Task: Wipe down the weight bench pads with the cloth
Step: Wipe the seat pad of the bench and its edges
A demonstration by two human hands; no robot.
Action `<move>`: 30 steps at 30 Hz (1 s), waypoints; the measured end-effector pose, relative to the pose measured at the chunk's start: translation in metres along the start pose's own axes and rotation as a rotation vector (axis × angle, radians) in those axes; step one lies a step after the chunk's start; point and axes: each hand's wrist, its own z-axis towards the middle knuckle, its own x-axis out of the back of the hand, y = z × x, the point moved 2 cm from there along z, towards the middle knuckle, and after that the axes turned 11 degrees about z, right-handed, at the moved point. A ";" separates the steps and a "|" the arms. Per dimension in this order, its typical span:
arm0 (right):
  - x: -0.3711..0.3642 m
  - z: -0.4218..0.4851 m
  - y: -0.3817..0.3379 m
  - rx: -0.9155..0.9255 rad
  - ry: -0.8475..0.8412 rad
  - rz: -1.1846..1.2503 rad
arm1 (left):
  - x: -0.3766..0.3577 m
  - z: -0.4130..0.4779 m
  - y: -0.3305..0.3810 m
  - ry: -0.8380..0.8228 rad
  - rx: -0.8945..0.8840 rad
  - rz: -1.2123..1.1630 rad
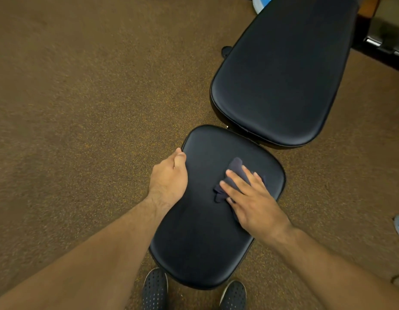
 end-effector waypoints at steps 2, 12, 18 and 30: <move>0.002 0.020 -0.004 -0.004 0.020 0.030 | -0.002 0.003 -0.002 0.006 -0.013 -0.001; 0.005 0.036 -0.007 -0.005 0.126 0.045 | -0.008 0.004 -0.003 0.081 -0.057 0.078; -0.006 -0.036 0.009 -0.016 0.042 -0.001 | -0.012 0.001 -0.001 0.087 -0.034 0.082; 0.006 0.021 0.021 -0.169 0.122 0.109 | -0.015 -0.001 0.002 0.109 -0.041 0.151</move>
